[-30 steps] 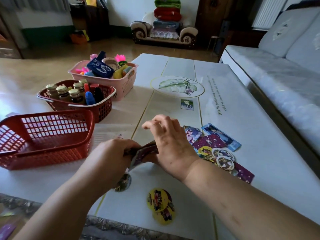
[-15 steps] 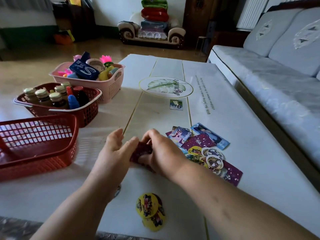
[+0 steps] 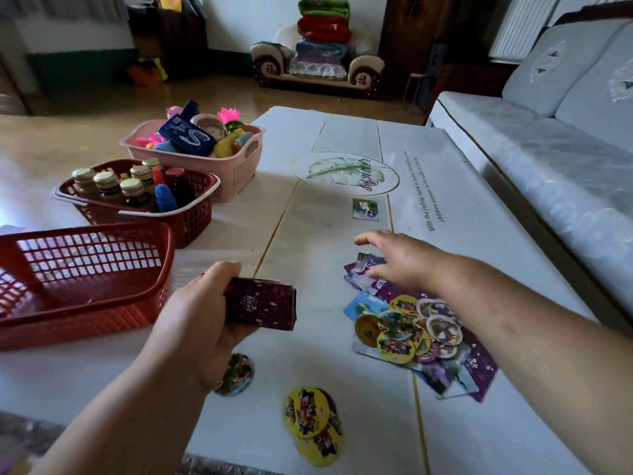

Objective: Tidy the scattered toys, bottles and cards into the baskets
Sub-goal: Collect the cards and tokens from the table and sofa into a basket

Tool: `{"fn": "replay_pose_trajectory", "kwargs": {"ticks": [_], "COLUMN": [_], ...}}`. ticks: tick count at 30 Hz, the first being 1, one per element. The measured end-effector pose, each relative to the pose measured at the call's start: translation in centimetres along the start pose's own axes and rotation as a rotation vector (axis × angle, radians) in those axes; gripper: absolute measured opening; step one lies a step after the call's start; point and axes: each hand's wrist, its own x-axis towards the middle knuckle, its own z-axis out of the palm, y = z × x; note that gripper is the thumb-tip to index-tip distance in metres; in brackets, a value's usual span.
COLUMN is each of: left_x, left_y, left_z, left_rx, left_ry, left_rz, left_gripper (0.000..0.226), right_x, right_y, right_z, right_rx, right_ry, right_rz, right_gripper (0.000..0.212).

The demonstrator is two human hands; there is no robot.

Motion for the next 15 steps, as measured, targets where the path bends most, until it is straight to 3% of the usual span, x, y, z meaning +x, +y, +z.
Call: {"fn": "replay_pose_trajectory", "kwargs": {"ticks": [2,4,7,12,15], "left_x": [-0.2,-0.4,-0.6,-0.7,-0.6], "left_y": [-0.2,-0.4,-0.9,-1.1,-1.0], "left_z": [-0.4,-0.5,-0.4,-0.2,-0.1], "left_rx": [-0.001,0.02,0.042,0.066,0.061], "left_ry": [-0.015,-0.029,-0.049,-0.061,-0.064], "left_rz": [-0.016,-0.027,-0.032,-0.016,-0.009], "left_gripper": [0.01,0.011,0.017,0.02,0.019], "right_x": [1.8,3.1,4.1,3.0,1.7], "right_y": [1.3,1.5,0.9,0.5,1.6], "right_z": [0.1,0.2,0.2,-0.1,-1.0], "right_rx": [-0.082,-0.091,-0.176,-0.116,0.207], "right_ry": [-0.171,-0.226,-0.245,-0.183,0.01], "right_rz": [0.041,0.096,0.158,0.163,0.156], "right_gripper": [0.086,0.103,0.106,0.054,0.032]}}
